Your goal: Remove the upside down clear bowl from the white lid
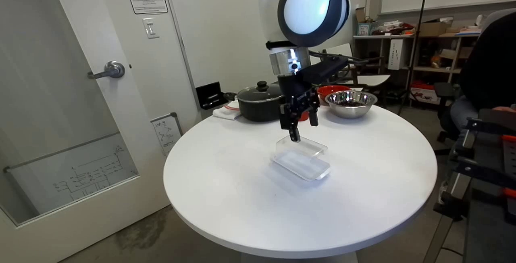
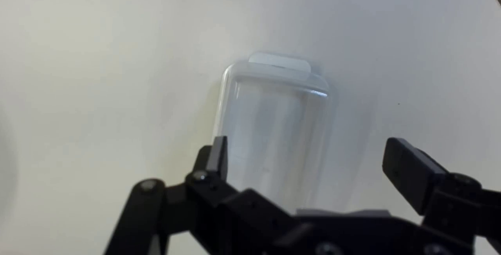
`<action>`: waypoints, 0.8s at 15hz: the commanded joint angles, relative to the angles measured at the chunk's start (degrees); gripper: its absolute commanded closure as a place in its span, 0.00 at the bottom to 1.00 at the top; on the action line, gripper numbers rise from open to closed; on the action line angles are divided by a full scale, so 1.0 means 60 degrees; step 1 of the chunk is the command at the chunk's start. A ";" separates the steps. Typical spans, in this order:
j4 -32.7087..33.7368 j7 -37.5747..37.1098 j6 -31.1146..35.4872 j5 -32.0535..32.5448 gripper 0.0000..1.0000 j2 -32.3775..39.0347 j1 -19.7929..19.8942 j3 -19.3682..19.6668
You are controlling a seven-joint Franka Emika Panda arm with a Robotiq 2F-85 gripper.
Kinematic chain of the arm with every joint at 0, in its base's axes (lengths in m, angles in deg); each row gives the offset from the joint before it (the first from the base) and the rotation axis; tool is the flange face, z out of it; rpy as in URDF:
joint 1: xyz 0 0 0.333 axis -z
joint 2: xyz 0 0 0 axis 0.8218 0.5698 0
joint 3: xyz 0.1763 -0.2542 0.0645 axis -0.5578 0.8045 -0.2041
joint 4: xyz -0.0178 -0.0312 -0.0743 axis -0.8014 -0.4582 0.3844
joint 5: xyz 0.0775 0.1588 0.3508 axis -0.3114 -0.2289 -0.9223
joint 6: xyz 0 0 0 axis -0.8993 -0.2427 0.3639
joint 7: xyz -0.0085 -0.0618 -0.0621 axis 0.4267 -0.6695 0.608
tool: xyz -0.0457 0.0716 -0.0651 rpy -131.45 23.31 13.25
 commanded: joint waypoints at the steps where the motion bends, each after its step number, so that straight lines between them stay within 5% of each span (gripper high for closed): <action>1: 0.0363 -0.0046 -0.0031 0.0089 0.00 0.0247 -0.0051 0.0089; 12: 0.1002 -0.0494 0.0028 -0.0240 0.00 0.0882 0.0062 0.0174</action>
